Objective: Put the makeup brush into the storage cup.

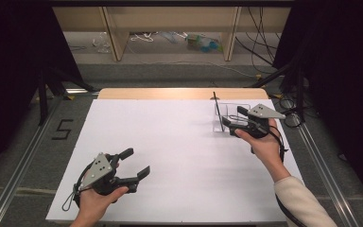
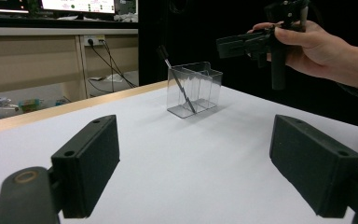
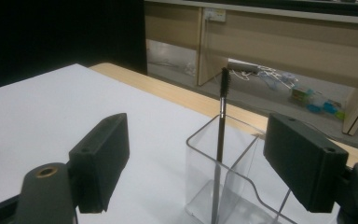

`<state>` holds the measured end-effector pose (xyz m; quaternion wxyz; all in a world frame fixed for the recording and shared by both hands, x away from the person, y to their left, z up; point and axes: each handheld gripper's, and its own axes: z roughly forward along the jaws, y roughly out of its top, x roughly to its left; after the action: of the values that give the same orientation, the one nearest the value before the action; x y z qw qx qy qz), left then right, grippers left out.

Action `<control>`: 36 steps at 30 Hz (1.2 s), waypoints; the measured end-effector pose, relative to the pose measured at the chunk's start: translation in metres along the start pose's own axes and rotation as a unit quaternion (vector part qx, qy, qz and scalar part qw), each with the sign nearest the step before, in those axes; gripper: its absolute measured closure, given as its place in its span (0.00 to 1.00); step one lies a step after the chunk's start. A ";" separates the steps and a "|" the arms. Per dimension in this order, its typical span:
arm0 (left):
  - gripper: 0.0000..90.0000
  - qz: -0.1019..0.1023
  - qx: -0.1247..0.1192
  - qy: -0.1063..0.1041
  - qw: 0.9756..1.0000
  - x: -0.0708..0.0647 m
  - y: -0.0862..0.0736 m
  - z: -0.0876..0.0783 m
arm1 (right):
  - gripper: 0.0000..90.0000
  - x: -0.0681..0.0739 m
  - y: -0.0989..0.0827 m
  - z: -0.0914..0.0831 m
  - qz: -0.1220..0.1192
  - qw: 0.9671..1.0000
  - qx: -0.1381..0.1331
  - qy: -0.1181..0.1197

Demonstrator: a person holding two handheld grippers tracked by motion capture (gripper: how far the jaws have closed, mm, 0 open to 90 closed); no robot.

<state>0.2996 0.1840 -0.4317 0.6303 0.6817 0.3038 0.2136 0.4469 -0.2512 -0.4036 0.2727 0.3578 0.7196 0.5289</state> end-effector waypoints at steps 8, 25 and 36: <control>0.18 -0.001 0.000 0.002 1.000 0.001 0.000 0.000 | 0.26 0.005 -0.003 -0.019 -0.013 1.000 -0.009 0.015; 0.18 0.001 0.000 0.005 1.000 0.002 0.000 -0.001 | 0.26 0.021 -0.019 -0.059 -0.006 0.999 -0.014 0.042; 0.18 0.001 -0.005 0.007 1.000 0.004 0.001 -0.002 | 0.25 0.031 -0.033 -0.074 -0.019 0.998 -0.019 0.057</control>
<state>0.3011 0.1879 -0.4310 0.6312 0.6775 0.3068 0.2201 0.3634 -0.2742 -0.4139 0.2480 0.3079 0.7307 0.5566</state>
